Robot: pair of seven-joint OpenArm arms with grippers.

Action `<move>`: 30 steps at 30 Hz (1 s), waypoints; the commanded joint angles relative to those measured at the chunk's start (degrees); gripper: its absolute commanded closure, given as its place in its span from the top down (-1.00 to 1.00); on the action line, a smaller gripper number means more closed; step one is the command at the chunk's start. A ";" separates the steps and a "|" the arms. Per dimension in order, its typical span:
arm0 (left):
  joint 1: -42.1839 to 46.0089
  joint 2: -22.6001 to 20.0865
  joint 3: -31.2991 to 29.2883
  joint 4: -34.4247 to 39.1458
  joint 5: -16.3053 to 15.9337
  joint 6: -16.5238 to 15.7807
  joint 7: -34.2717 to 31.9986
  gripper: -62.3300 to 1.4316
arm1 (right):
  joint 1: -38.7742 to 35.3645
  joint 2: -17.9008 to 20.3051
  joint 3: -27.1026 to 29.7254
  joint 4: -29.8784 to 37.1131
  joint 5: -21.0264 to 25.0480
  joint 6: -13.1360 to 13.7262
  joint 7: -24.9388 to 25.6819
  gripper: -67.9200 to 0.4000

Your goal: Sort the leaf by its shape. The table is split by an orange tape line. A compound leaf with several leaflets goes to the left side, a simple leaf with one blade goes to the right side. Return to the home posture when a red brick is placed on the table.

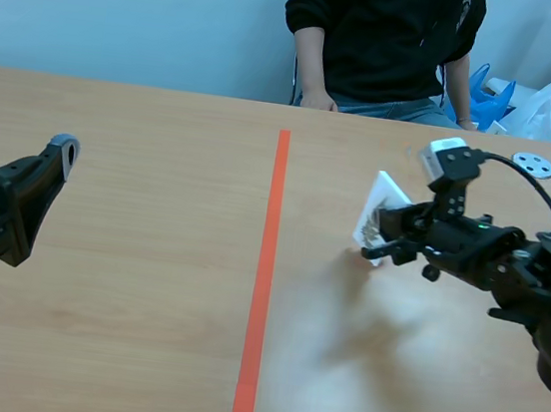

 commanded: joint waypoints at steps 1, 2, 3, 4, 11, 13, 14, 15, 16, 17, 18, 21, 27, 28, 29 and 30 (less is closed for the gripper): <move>0.13 -0.59 -0.37 0.94 -0.76 0.04 -0.74 1.00 | -1.20 1.81 1.95 1.22 1.09 0.00 0.94 -0.75; 0.13 -0.61 -0.37 0.94 -0.76 0.04 -0.74 1.00 | -2.01 2.51 3.52 1.22 1.29 0.00 1.11 -0.75; 0.13 -0.61 -0.37 0.94 -0.76 0.04 -0.74 1.00 | -2.84 3.19 5.11 1.22 1.42 0.00 1.22 -0.75; 0.13 -0.59 -0.37 0.94 -0.79 0.04 -0.74 1.00 | -3.74 3.89 6.64 1.25 1.75 0.00 1.38 -0.75; 0.13 -0.59 -0.37 0.94 -0.79 0.02 -0.76 1.00 | -9.70 8.57 16.79 1.27 4.17 0.00 2.82 -0.75; 0.13 -0.59 -0.37 0.94 -0.79 0.02 -0.76 1.00 | -11.23 9.53 19.96 1.29 4.76 0.02 3.10 -0.75; 0.13 -0.59 -0.37 0.94 -0.79 0.02 -0.76 1.00 | -11.85 9.97 21.35 1.29 4.85 0.09 3.21 -0.75; 0.13 -0.59 -0.37 0.94 -0.79 0.02 -0.76 1.00 | -12.37 10.45 22.71 1.31 5.42 0.07 3.28 -0.75; 0.13 -0.59 -0.37 0.94 -0.81 0.02 -0.76 1.00 | -13.05 10.93 23.91 1.31 5.77 0.09 3.30 -0.75; 0.13 -0.59 -0.37 0.94 -0.81 0.02 -0.76 1.00 | -13.46 11.34 25.00 1.33 5.84 0.09 3.45 -0.75; 0.13 -0.61 -0.37 0.94 -0.81 0.02 -0.76 1.00 | -13.99 11.78 25.99 1.33 5.92 0.11 3.50 -0.75; 0.13 -0.61 -0.37 0.94 -0.81 0.02 -0.76 1.00 | -15.06 12.66 28.02 1.33 7.19 0.22 3.48 -0.75; 0.13 -0.61 -0.37 0.94 -0.81 0.02 -0.76 1.00 | -16.04 12.46 29.40 1.33 7.32 -0.70 4.09 -0.75; 0.13 -0.61 -0.37 0.94 -0.81 0.02 -0.76 1.00 | -16.02 12.33 29.42 1.33 7.32 -1.16 4.09 -0.75; 0.13 -0.61 -0.37 0.94 -0.81 0.02 -0.76 1.00 | -16.02 12.28 29.40 1.33 7.32 -1.51 4.11 -0.75; 0.13 -0.61 -0.37 0.94 -0.81 0.02 -0.76 1.00 | -16.02 12.15 29.40 1.33 7.32 -1.53 4.11 -0.75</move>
